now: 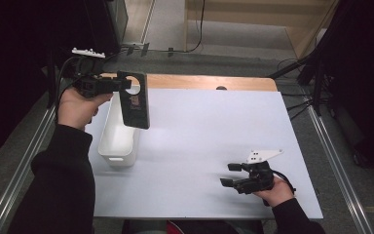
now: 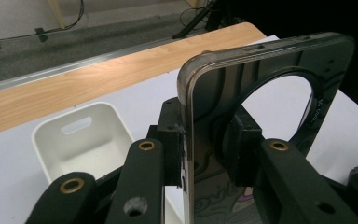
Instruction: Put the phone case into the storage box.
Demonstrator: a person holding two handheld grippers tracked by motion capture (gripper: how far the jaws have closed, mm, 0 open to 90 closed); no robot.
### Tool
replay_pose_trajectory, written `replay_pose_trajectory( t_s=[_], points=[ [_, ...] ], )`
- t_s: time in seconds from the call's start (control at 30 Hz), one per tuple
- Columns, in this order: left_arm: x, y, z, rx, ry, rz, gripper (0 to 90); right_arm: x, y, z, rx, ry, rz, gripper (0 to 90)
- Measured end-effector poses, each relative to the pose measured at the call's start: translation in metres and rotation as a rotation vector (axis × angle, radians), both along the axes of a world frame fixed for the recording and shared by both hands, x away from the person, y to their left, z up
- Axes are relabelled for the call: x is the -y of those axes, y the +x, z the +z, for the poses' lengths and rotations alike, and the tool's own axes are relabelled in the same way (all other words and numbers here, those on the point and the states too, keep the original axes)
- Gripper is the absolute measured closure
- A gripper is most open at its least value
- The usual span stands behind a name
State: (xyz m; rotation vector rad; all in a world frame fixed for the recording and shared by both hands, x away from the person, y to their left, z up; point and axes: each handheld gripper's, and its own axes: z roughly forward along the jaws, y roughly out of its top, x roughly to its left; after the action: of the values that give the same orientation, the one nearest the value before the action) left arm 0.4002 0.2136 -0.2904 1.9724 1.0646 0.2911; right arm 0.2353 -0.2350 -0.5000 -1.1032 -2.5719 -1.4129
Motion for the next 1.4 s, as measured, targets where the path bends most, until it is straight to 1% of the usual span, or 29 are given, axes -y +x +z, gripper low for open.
replay_pose_trajectory(
  t_s=[0.3,0.5,0.63,0.77,0.83,1.0,1.03,1.1,1.17,1.4],
  points=[
    [-0.008,0.006,0.007,0.010,0.005,0.023,70.8,0.002,-0.003,-0.001,-0.001,-0.004,-0.004,28.8],
    [-0.012,0.014,0.005,0.008,0.006,0.044,70.8,0.004,-0.004,-0.003,-0.012,-0.008,-0.014,28.8],
    [-0.013,0.019,0.005,0.023,0.021,0.063,70.8,0.005,-0.005,-0.003,-0.010,-0.008,-0.017,28.8],
    [-0.012,0.026,0.003,0.013,0.001,0.066,70.8,0.007,-0.007,-0.004,-0.013,-0.014,-0.021,28.8],
    [-0.011,0.029,0.003,0.015,0.002,0.068,70.8,0.008,-0.007,-0.005,-0.013,-0.011,-0.027,28.8],
    [-0.012,0.036,0.004,0.019,0.016,0.081,70.8,0.011,-0.008,-0.005,-0.018,-0.013,-0.034,28.8],
    [-0.012,0.037,0.004,0.020,0.019,0.077,70.8,0.011,-0.009,-0.005,-0.017,-0.013,-0.036,28.8],
    [-0.012,0.037,0.004,0.032,0.029,0.080,70.8,0.012,-0.009,-0.006,-0.017,-0.013,-0.040,28.8],
    [-0.014,0.039,0.003,0.033,0.033,0.085,70.8,0.013,-0.009,-0.006,-0.021,-0.013,-0.046,28.8],
    [-0.017,0.046,0.002,0.036,0.029,0.099,70.8,0.015,-0.010,-0.007,-0.027,-0.013,-0.054,28.8]
  ],
)
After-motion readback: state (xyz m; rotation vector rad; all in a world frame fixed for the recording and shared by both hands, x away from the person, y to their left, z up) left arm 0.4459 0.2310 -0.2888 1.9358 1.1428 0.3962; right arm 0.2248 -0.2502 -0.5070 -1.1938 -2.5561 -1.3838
